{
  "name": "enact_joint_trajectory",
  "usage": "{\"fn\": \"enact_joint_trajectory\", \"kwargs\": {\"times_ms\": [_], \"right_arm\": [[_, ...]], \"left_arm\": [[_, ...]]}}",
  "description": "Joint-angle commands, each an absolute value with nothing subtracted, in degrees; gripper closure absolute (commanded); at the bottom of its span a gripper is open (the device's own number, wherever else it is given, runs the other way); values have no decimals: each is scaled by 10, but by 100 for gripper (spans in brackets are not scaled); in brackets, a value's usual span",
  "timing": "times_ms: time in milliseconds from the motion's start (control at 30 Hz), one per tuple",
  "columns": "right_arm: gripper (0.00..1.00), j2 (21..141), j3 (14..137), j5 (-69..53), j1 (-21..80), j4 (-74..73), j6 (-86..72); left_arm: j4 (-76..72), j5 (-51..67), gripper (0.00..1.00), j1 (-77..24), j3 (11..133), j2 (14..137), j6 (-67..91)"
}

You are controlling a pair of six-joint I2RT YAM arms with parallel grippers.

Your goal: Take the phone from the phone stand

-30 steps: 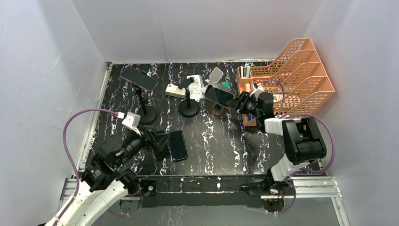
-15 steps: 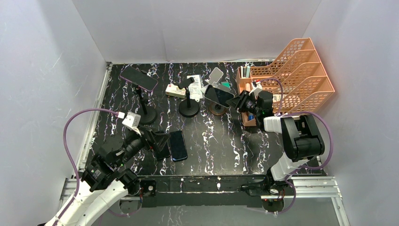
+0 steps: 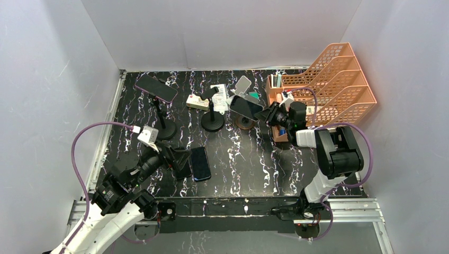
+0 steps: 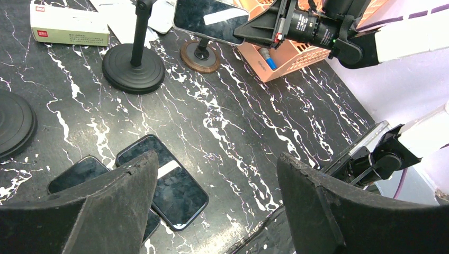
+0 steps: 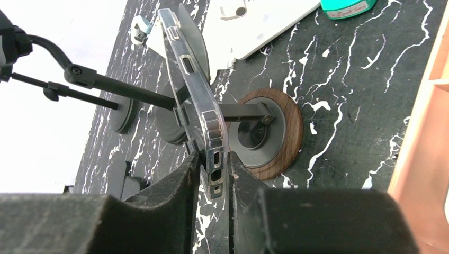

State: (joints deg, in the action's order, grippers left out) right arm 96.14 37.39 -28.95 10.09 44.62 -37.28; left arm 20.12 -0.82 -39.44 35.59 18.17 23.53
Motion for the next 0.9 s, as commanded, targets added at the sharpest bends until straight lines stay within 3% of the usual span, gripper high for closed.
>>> {"fn": "enact_joint_trajectory", "kwargs": {"times_ms": [0, 400, 867], "right_arm": [[76, 939, 387, -298, 98, 450, -363], [99, 891, 370, -304, 98, 436, -354], [99, 842, 361, -315, 98, 433, -362]], "left_arm": [[194, -5, 21, -393, 356, 178, 227], [194, -4, 21, -392, 356, 174, 228], [193, -4, 21, -393, 355, 168, 229]]}}
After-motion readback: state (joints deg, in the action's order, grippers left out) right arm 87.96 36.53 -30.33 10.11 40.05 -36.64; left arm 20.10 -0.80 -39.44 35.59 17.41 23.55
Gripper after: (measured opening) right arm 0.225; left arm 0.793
